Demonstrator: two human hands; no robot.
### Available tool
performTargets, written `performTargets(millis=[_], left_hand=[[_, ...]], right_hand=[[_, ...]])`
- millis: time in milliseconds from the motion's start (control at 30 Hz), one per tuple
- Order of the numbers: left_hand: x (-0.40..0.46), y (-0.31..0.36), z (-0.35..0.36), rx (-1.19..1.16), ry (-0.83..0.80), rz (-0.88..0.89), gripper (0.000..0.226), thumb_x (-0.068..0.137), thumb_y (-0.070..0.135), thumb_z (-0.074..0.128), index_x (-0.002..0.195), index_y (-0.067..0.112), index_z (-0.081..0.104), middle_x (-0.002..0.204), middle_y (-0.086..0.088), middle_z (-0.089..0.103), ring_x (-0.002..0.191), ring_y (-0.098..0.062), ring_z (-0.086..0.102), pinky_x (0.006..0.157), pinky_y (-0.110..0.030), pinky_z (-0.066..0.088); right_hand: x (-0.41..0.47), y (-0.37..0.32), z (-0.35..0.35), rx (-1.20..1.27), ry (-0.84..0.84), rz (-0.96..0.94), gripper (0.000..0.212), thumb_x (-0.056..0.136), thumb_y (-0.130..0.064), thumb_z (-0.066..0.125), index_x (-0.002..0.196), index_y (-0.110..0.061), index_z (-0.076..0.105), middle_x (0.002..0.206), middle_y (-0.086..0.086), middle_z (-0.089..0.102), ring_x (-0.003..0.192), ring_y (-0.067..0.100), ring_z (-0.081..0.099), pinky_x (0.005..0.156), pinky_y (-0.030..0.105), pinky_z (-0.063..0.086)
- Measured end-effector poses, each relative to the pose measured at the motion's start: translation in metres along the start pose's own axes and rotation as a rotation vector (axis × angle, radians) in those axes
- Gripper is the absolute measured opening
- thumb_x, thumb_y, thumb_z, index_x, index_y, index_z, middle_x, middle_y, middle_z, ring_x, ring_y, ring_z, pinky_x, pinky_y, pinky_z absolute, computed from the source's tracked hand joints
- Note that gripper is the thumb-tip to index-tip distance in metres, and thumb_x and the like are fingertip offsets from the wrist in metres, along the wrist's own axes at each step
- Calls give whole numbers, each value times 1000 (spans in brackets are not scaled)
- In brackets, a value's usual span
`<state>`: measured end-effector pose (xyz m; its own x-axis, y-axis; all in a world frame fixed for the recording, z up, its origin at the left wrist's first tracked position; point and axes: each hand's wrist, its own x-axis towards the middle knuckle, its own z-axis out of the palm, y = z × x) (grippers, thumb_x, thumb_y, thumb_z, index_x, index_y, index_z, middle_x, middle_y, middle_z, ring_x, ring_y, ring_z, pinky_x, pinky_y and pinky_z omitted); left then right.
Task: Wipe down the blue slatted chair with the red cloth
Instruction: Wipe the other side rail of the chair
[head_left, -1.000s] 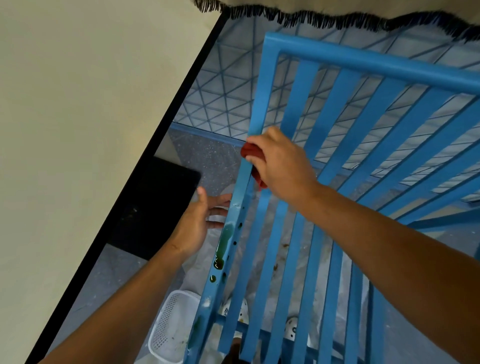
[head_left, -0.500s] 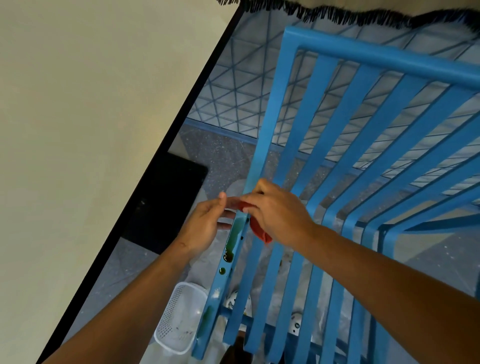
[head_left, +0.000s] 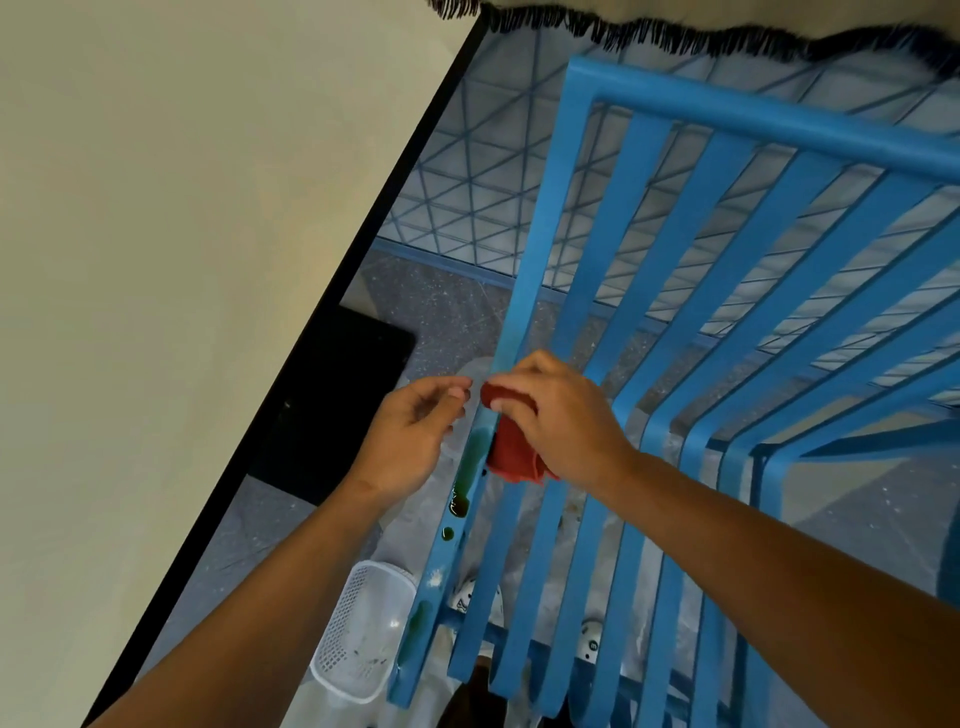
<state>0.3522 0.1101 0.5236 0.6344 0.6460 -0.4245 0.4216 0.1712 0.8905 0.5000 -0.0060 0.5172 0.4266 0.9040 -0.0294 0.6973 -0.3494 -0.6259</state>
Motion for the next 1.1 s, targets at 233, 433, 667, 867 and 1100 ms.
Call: performTargets(millis=[233,433,667,867,1100], left_hand=[[-9,48,11,179,-149,360,63,97,17,65,153,21,38,142,13,56,130,0,53,110,-30,45],[15,78,19,99,36,540,61,97,21,63,153,20,38,137,-3,58,127,-16,58,108,-44,48],[28,65,17,240,256,539,41,95,23,67,136,24,60,109,1,62,101,-2,62,93,-17,48],[54,34,0,411,126,532,32,94,14,68,125,21,69,105,2,62,94,6,59,92,-15,48],[74,17,16,348,-49,412,18,85,16,79,93,30,70,92,7,63,82,3,59,78,-12,47]], right_hand=[[33,-40,-49,590,342,295,20,87,-41,75,93,-34,58,94,1,72,80,24,72,70,43,62],[51,-64,-68,1044,353,377,14,98,-25,66,103,-12,67,97,9,76,89,18,74,80,34,61],[44,-48,-56,1015,170,431,14,102,-23,61,103,-22,75,98,-6,78,97,2,72,84,18,56],[30,-20,-41,718,184,447,8,97,-34,67,101,-40,71,94,-18,69,96,2,67,87,23,52],[3,11,-10,681,158,612,17,98,-36,65,111,-28,72,107,-8,71,92,5,70,76,22,53]])
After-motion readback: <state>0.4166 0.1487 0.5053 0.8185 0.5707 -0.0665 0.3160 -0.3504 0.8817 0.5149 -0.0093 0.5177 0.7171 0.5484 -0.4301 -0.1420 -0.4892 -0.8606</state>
